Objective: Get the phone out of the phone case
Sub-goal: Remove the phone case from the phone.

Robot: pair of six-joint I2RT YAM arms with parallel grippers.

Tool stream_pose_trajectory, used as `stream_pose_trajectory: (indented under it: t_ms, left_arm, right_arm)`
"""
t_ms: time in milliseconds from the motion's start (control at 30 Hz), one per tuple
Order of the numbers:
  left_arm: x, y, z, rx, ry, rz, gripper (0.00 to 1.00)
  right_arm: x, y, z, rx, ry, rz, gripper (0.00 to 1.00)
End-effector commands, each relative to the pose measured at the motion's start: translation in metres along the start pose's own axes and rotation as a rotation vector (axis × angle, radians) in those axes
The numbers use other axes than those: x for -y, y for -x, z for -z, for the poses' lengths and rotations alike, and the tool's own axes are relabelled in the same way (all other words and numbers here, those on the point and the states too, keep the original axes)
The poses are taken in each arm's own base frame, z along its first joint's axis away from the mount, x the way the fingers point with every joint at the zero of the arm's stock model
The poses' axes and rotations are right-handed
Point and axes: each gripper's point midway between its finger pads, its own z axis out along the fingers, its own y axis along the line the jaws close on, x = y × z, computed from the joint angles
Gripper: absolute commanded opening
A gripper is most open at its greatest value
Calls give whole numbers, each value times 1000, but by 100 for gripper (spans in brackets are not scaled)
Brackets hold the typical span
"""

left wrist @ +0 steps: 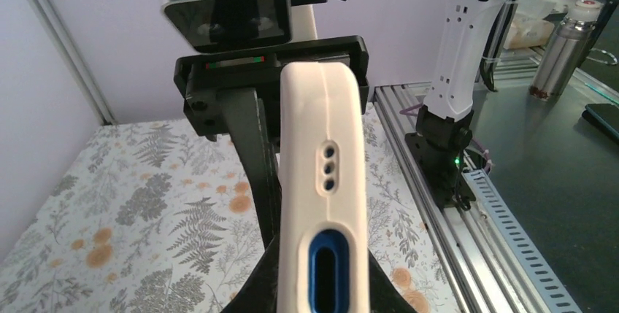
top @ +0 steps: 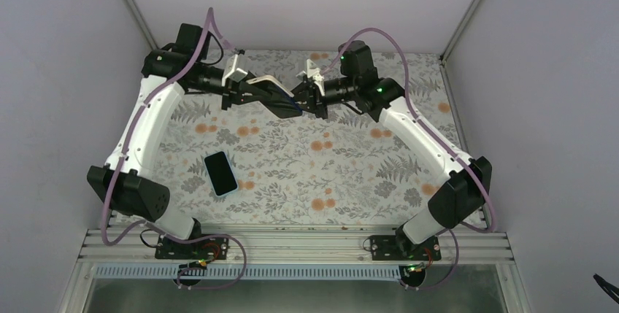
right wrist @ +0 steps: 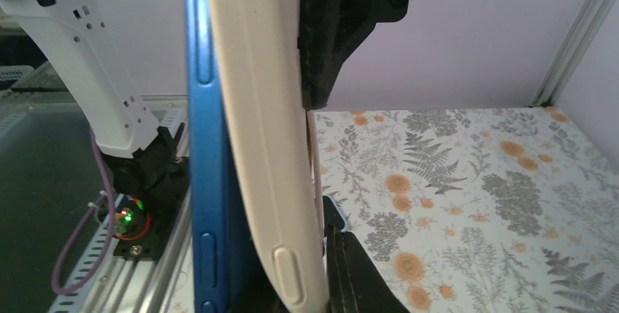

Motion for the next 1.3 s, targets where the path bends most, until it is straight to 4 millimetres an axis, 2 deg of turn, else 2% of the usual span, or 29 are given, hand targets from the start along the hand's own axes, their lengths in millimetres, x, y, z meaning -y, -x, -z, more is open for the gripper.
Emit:
stream_pose_trajectory:
  t_ms: [0,133,233,333,367,400,467,500,567,700,800,900,933,1033,1167,1267]
  left_arm:
    - [-7,-3,-17,9,-59,-34,2]
    - [-2,6,-14,6,-72,-13,3]
    - [-3,10,-12,-19,-54,32,8]
    - [9,12,-8,-35,-40,19,18]
    - [15,13,-7,-36,-38,7,25]
    - [20,16,-5,-37,-34,-7,37]
    - [29,23,-1,-46,-16,-45,69]
    - [32,25,2,-58,-2,-69,80]
    - [38,29,6,-84,29,-120,98]
    - [43,36,17,-146,104,-177,100]
    - [37,36,26,-210,199,-217,100]
    - [21,37,37,-253,361,-286,100]
    - [12,42,41,-247,427,-338,100]
    - [2,52,53,-214,588,-448,100]
    - [-17,49,55,-165,730,-537,100]
    - [-34,34,42,-175,781,-533,100]
  right_arm:
    - [-47,64,-3,163,137,161,3]
    - [-46,56,-3,138,124,152,3]
    - [-40,53,1,129,85,141,3]
    - [-29,48,7,126,46,107,3]
    - [-25,46,10,125,38,94,3]
    - [-21,42,11,121,33,82,3]
    - [-14,35,15,109,19,67,3]
    - [-12,33,17,107,15,63,3]
    - [-10,30,22,105,13,61,3]
    - [-10,31,35,113,1,61,3]
    - [-3,30,46,120,-36,32,3]
    - [20,26,62,135,-114,-42,3]
    - [27,26,67,144,-130,-68,3]
    - [47,26,74,167,-144,-149,3]
    - [62,32,72,182,-139,-211,3]
    - [70,38,76,215,-187,-235,3]
